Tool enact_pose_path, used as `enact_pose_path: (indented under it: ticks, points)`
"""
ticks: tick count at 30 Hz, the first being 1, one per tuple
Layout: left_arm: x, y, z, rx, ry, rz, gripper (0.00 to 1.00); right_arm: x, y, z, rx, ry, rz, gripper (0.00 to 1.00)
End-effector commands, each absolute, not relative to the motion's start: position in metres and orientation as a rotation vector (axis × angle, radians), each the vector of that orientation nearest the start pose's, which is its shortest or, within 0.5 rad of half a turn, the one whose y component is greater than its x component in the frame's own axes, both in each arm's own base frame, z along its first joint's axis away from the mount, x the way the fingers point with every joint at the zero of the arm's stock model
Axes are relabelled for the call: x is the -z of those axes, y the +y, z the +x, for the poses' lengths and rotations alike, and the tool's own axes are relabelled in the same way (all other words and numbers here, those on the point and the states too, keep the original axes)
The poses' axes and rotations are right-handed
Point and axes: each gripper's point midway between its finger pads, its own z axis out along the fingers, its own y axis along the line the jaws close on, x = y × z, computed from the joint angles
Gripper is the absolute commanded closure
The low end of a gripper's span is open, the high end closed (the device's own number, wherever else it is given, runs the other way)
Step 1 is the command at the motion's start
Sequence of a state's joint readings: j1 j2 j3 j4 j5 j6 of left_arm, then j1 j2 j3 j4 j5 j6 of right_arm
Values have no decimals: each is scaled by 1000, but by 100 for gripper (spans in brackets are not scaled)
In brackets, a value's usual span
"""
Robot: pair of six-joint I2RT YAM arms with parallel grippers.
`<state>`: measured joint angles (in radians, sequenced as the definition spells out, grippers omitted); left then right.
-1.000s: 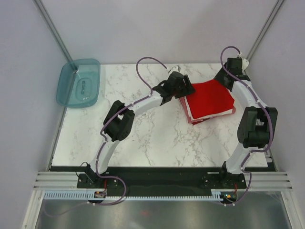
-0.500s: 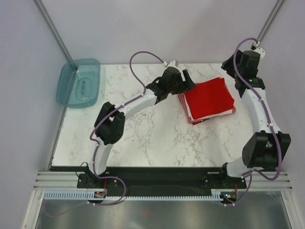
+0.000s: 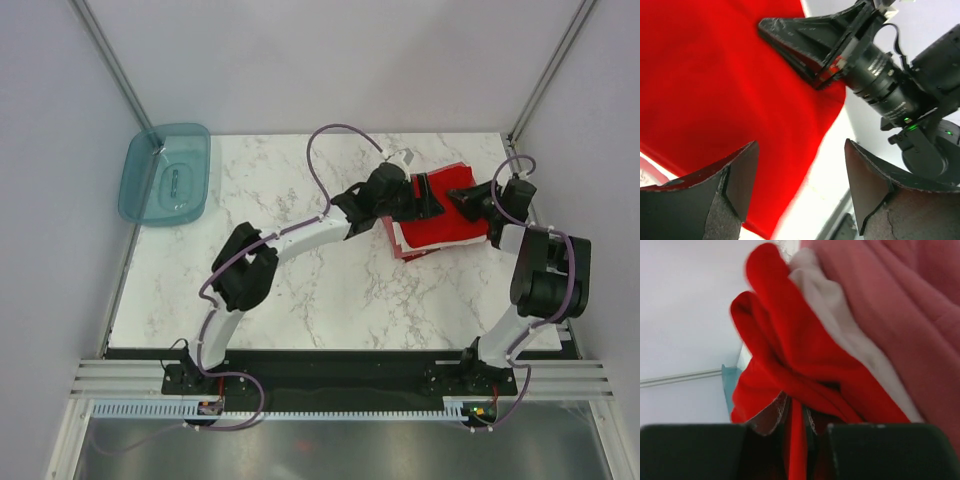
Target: Fold and stack the t-shirts
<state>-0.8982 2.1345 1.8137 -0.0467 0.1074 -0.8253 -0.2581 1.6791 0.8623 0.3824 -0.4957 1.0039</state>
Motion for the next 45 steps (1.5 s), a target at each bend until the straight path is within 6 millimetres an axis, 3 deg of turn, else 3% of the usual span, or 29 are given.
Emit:
enact_pose_path:
  ticks: [1, 2, 3, 4, 7, 8, 9, 11, 13, 15, 16, 20, 22, 23, 27, 28, 29, 30, 31, 32, 33, 34, 37, 38, 40, 41, 43, 45]
  points:
    - [-142, -529, 372, 1124, 2230, 130, 24, -139, 0, 473, -1134, 1720, 888, 82]
    - [-114, -530, 376, 1102, 2279, 106, 25, -142, -1, 477, -1147, 1680, 857, 83]
    - [-103, -525, 383, 1095, 2298, 74, 25, -124, -1, 479, -1158, 1694, 887, 83]
    - [-96, -524, 384, 1106, 2314, 62, 25, -121, -1, 480, -1170, 1691, 893, 84]
    - [-93, -516, 394, 1111, 2310, 35, 27, -131, 0, 478, -1179, 1668, 867, 82]
    - [-94, -511, 395, 1084, 2300, 57, 27, -144, 0, 475, -1151, 1672, 830, 82]
    - [-117, -507, 397, 1083, 2256, 62, 27, -153, 1, 474, -1127, 1676, 804, 81]
    - [-129, -499, 394, 1058, 2232, 93, 27, -173, 0, 464, -1056, 1692, 760, 77]
    - [-164, -491, 392, 1063, 2168, 105, 26, -187, 0, 458, -1008, 1686, 743, 75]
    - [-179, -485, 388, 1057, 2146, 121, 25, -206, 7, 448, -992, 1689, 709, 74]
    - [-195, -481, 385, 1069, 2122, 124, 24, -211, 11, 444, -992, 1693, 702, 73]
    - [-214, -464, 379, 1073, 2115, 96, 23, -227, 33, 422, -1034, 1714, 679, 73]
    - [-220, -456, 376, 1096, 2117, 77, 23, -209, 38, 409, -1071, 1735, 750, 73]
    - [-219, -449, 377, 1099, 2127, 59, 23, -211, 39, 407, -1080, 1709, 737, 72]
    - [-214, -432, 373, 1103, 2156, 17, 23, -154, 30, 399, -1061, 1772, 862, 72]
    - [-205, -425, 369, 1087, 2177, 7, 23, -152, 28, 401, -1088, 1745, 859, 72]
    - [-205, -419, 370, 1082, 2174, -10, 23, -130, 24, 399, -1084, 1776, 910, 73]
    - [-218, -411, 368, 1083, 2148, -21, 23, -123, 17, 400, -1067, 1774, 926, 73]
    - [-207, -401, 364, 1060, 2170, -35, 23, -106, 11, 400, -1019, 1816, 945, 73]
    - [-210, -392, 365, 1052, 2157, -52, 23, -105, 8, 405, -990, 1824, 945, 73]
    - [-229, -381, 362, 1062, 2114, -59, 22, -104, 7, 406, -982, 1832, 943, 72]
    - [-217, -370, 357, 1031, 2134, -66, 21, -107, 8, 407, -984, 1828, 932, 70]
    - [-230, -336, 349, 1007, 2093, -89, 15, -125, 15, 411, -980, 1844, 866, 61]
    - [-232, -323, 350, 990, 2080, -99, 13, -149, 16, 413, -965, 1815, 817, 57]
    - [-239, -299, 341, 960, 2046, -125, 5, -161, 23, 407, -908, 1844, 779, 45]
    - [-239, -287, 340, 931, 2037, -134, 3, -192, 23, 405, -879, 1798, 720, 41]
    - [-230, -266, 334, 862, 2030, -163, 1, -204, 27, 398, -822, 1809, 700, 37]
    - [-244, -247, 327, 826, 1970, -172, 0, -224, 32, 391, -840, 1774, 671, 37]
